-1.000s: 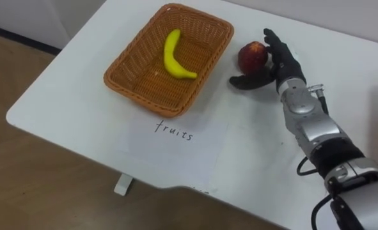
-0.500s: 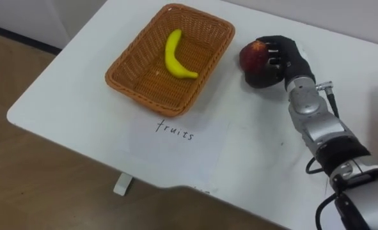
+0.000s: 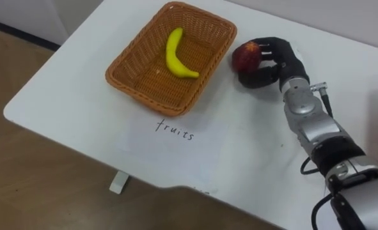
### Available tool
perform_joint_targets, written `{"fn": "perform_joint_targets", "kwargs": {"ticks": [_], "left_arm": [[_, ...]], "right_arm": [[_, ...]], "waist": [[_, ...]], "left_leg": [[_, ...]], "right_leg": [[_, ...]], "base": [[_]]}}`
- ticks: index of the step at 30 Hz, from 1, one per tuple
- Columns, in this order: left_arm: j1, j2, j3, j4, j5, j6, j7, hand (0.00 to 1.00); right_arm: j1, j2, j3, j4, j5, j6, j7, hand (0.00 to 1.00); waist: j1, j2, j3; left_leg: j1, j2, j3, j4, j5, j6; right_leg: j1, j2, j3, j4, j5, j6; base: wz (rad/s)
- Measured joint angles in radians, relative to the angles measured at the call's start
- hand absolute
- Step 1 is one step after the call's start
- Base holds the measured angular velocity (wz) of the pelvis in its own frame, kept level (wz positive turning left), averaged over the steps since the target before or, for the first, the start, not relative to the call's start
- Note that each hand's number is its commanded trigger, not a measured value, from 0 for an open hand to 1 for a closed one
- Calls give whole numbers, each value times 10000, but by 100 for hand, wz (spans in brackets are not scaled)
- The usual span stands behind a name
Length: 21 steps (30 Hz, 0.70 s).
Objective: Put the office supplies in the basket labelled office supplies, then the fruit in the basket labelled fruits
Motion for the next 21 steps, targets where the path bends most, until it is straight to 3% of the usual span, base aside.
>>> {"fn": "perform_joint_targets", "kwargs": {"ticks": [12,21], "left_arm": [[8,10,46,44,5,1,-8,0],[168,-4,781,-191,7,-10,155,0]], "right_arm": [[8,26,-135,7,134,17,97,100],[58,38,-467,-195,569,236,117,100]], "waist": [[-23,-7,-4],[-344,-10,-35]], "left_leg": [[2,-3,-3,35,2,-2],[13,-12,-34,187,2,-2]], "right_leg": [[10,-3,-5,4,0,0],[99,-17,-149,-23,1,1]], "base": [[0],[4]]}}
